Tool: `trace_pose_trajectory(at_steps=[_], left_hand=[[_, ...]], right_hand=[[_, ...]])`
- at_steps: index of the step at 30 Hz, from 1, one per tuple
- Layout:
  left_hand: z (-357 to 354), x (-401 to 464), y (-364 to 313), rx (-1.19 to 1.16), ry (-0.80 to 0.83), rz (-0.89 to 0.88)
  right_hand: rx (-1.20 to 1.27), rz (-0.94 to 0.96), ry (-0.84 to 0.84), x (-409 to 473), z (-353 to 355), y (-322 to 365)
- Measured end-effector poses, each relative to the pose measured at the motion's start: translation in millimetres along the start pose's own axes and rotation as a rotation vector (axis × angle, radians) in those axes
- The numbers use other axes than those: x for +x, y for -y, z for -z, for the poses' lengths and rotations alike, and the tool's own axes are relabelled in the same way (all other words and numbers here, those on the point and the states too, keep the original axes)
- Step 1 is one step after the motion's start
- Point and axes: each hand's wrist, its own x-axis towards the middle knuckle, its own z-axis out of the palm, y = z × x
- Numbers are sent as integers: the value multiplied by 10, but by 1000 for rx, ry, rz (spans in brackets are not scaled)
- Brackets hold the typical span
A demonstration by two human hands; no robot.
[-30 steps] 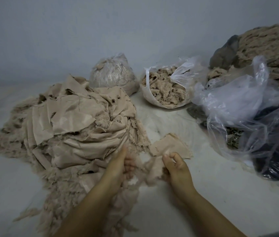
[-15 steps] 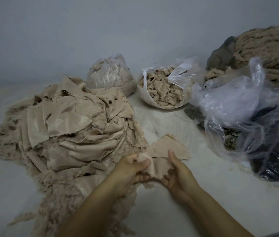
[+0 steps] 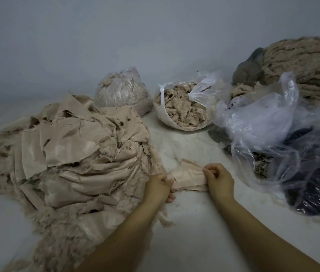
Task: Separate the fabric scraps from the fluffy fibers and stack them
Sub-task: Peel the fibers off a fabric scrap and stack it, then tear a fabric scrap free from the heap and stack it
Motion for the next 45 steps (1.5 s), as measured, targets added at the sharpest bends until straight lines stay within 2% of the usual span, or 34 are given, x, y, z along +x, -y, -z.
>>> trace_pose_trajectory(at_steps=[6,8,10,13,15,18,20,22,24,27,33,38,40,42,45], left_hand=[[40,96,46,18,11,29],[106,54,8,-18,84,7],[289,-7,-15,46,205,-82],[800,-136,-73,371,437,-244],[1146,-231,-118,648,580,-269],[1383,-291,-64,1014,629,-260],[1389,-314,-5,1111,627,-342],[1341,-355,19,1082,592,-401],[1295,-381,24,934,506,-437],[1239,-387,24,722,375,-494],[1343,-354,83,625,224,-476],[1295,-427,103,527,402,-371],[1252,-423,116,535,423,-388],[1276,-403,131,582,384,-404],[1369,-383,171,622,381,-400]], right_hand=[[-270,31,99,6,7,-84],[-349,65,116,-30,19,-90],[-401,117,102,-66,43,-100],[-386,247,68,-175,59,-77],[-317,325,133,-324,4,-13],[-190,339,340,-656,-174,98],[-121,296,484,-877,-307,164],[-91,261,622,-1034,-411,228],[-166,281,753,-1120,-483,277],[-336,379,829,-1192,-549,330],[-23,75,761,-1078,-373,357],[267,-194,660,-1139,-411,338],[330,-229,564,-1161,-446,341],[288,-182,505,-1161,-438,344],[271,-155,556,-1161,-376,348]])
